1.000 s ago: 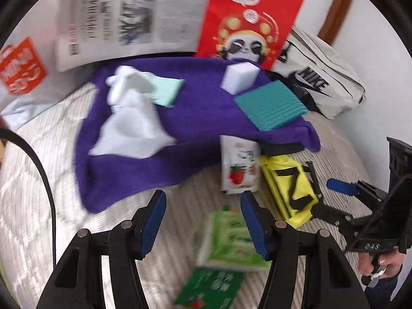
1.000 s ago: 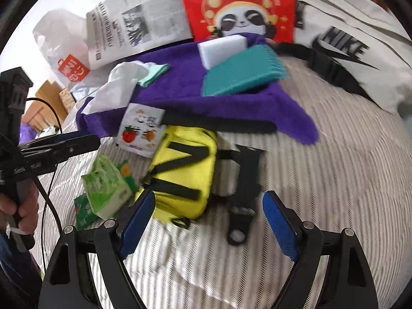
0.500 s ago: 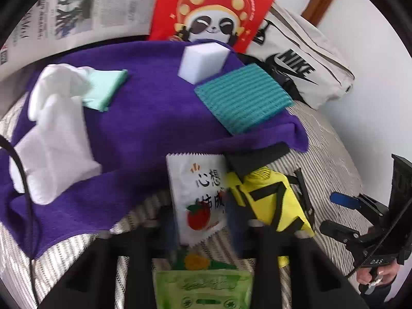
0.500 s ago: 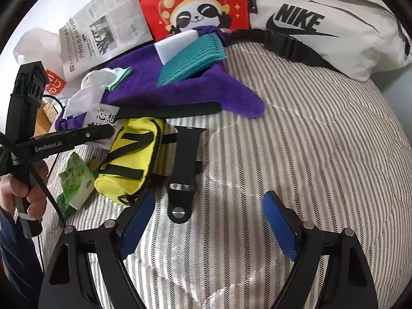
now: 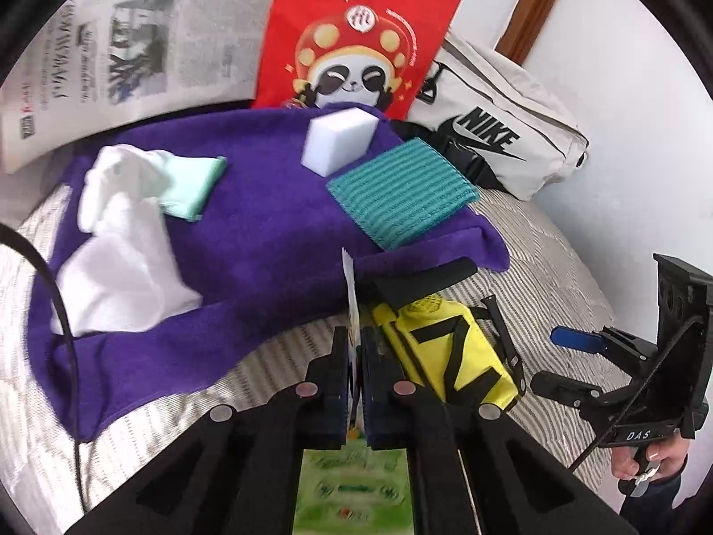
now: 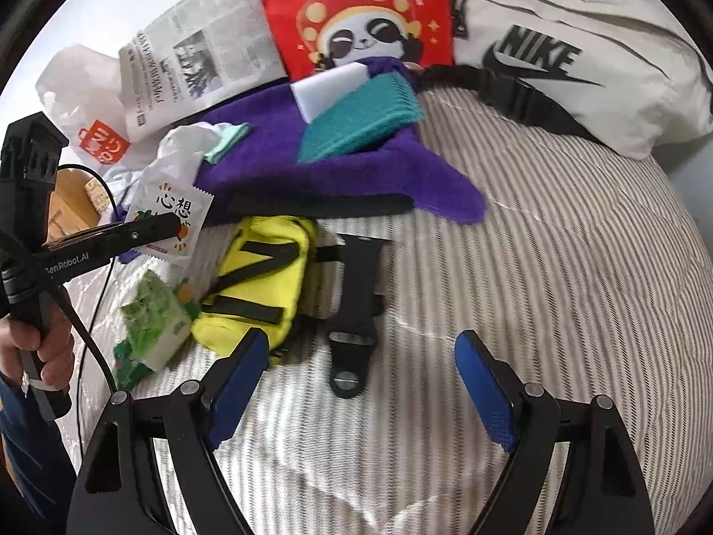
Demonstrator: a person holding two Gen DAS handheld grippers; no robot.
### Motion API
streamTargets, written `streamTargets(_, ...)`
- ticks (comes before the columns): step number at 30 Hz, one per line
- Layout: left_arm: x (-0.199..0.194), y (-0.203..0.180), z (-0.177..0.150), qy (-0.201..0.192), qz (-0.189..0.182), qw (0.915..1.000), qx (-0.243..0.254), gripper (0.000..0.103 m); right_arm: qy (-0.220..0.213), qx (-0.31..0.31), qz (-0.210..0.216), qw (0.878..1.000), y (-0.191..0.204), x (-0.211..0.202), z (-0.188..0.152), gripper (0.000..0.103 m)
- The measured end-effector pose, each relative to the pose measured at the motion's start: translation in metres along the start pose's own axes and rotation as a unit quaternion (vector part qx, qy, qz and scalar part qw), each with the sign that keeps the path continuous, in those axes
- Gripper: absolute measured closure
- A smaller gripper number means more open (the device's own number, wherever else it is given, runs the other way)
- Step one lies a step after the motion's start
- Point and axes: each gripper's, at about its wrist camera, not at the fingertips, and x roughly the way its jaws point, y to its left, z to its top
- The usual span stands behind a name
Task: Organize soft objects
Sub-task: 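Grasp the yellow pouch with the right gripper while the left gripper holds the packet, then carry the yellow pouch onto the purple towel beside the foam block and release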
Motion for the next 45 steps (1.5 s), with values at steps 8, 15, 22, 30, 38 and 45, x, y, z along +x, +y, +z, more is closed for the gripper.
streamTargets(8, -0.035, 0.021, -0.021, -0.012, 0.037, 0.9991, -0.016, 0.098, 0.006, -0.019, 0.024, 1.0, 0.04, 0.017, 0.011, 0.018)
streamTargets(15, -0.052, 0.041, -0.04, -0.017, 0.057, 0.9975, -0.038, 0.098, 0.024, -0.027, -0.004, 0.999, 0.069, 0.044, 0.02, 0.018)
streamTargets(22, -0.058, 0.054, -0.048, -0.022, 0.062, 0.9966, -0.049, 0.098, 0.014, -0.047, -0.052, 0.997, 0.084, 0.062, 0.02, 0.023)
streamTargets(30, -0.063, 0.058, -0.055, -0.025, 0.064, 0.9964, -0.051, 0.098, 0.007, -0.069, -0.033, 0.997, 0.075, 0.039, 0.014, 0.045)
streamTargets(38, -0.066, 0.061, -0.059, -0.029, 0.061, 0.9959, -0.061, 0.098, -0.008, -0.064, 0.016, 0.998, 0.064, -0.004, 0.003, 0.045)
streamTargets(45, -0.072, 0.057, -0.059, -0.033, 0.064, 0.9956, -0.061, 0.098, -0.035, -0.058, 0.011, 0.998, 0.051, -0.027, 0.017, 0.045)
